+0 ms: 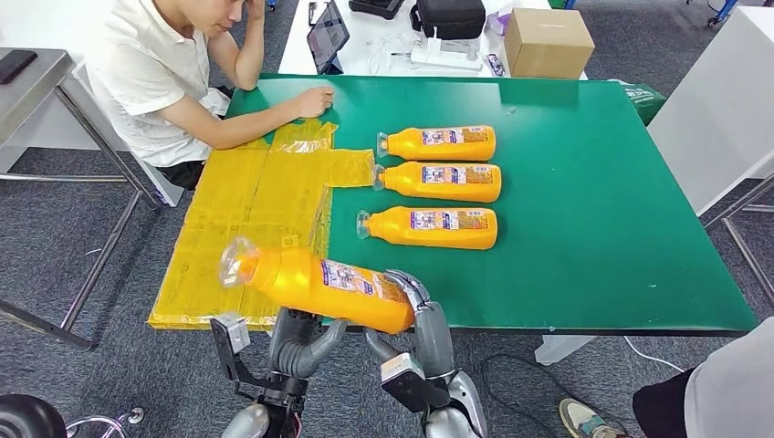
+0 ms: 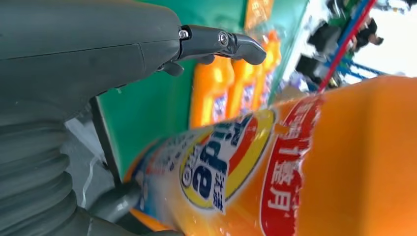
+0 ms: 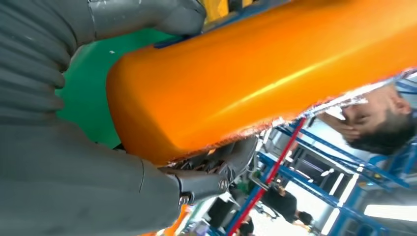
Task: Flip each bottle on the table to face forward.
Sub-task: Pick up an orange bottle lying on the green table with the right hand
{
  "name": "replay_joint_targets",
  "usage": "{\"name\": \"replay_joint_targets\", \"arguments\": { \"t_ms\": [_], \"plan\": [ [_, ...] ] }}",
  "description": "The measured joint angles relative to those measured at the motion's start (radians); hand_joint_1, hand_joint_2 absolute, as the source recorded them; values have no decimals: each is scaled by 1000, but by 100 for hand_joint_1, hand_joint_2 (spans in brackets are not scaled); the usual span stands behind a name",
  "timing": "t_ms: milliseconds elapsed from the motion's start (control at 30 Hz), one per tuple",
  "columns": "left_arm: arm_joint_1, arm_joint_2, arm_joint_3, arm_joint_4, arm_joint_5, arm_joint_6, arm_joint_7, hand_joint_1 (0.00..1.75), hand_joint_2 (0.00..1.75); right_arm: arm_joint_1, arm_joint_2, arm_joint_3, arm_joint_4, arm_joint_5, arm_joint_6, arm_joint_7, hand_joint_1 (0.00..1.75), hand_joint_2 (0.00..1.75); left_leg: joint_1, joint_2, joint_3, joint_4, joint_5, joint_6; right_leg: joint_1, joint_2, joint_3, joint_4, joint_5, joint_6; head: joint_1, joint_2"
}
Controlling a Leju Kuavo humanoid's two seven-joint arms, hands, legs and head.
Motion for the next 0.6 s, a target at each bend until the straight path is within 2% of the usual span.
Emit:
{"name": "replay_joint_targets", "arguments": {
  "t_ms": [233,533,567,600],
  "plan": [
    [-8,0,0,-1,23,-38,-4,0,175,-22,-6,65,26,-14,-1,0,145,175,0,0,0,0,0,0,0,0,0,0,0,0,0,0],
    [-9,0,4,-12,37,-45,-14,0,175,-45,-6,87,73,-25,28,-1,149,175,0,0,0,0,0,0,0,0,0,0,0,0,0,0],
    [-9,0,4,-15,38,-46,-17,21,175,-46,-5,87,78,-26,32,-1,151,175,0,0,0,0,0,0,0,0,0,0,0,0,0,0],
    [-8,0,4,-20,40,-48,-18,65,175,-48,-4,87,84,-26,37,-1,153,175,0,0,0,0,0,0,0,0,0,0,0,0,0,0]
  ]
}}
